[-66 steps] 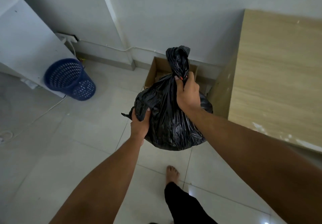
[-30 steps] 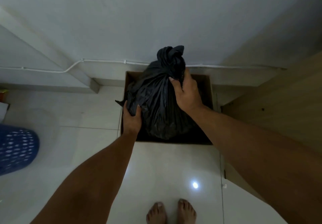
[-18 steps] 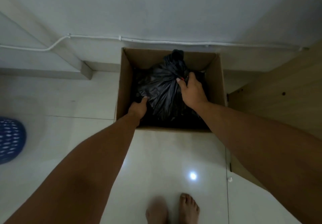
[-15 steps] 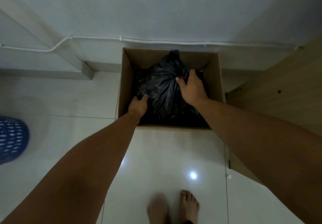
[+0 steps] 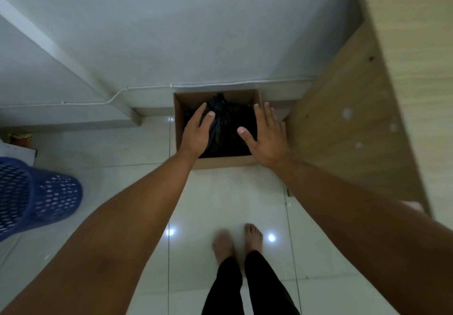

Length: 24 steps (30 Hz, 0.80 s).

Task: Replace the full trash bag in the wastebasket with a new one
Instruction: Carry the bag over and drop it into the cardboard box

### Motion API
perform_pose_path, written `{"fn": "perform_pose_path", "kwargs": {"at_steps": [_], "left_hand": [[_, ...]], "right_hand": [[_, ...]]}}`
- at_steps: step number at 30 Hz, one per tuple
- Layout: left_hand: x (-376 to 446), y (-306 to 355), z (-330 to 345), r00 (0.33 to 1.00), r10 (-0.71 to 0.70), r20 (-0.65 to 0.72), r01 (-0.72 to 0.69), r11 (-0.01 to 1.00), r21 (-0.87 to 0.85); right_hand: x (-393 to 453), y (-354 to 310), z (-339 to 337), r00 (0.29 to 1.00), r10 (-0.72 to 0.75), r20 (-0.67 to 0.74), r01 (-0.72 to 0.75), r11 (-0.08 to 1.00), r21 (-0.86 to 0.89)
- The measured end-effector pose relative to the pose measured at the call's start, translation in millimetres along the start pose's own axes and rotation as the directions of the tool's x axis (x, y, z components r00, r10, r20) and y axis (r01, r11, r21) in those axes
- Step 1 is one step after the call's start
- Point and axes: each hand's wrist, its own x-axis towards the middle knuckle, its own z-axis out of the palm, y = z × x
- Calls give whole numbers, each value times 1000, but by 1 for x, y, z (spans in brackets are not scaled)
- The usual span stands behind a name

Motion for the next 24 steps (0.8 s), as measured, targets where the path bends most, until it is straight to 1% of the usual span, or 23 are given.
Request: {"fn": "perform_pose_path", "kwargs": {"at_steps": [3,5,8,11,17,20,24], "left_hand": [[-49,54,9,997,75,34,-76,996,55],[-82,83,18,989,116,86,-122,990,70],[-129,115,34,970,177,165,-192,978,78],[-174,137,53,956,219,195,-240,966,95],[-274,169,123,921,305,242,-340,933,116],[-325,183,174,898,337,283,-380,918,113],[-380,201,246,862,361,355,-418,903,98]], "right_hand": [[-61,-14,-52,998,-16,-57,17,1000,16],[-99,-20,-82,996,-32,-86,34,999,19],[-157,-18,-119,990,-45,-133,51,998,36],[-218,-7,-147,986,-53,-161,62,997,51],[-349,50,-182,974,-26,-226,47,995,91],[-411,87,-200,971,14,-237,12,994,110],[-477,138,-227,955,74,-287,-41,992,118]]}}
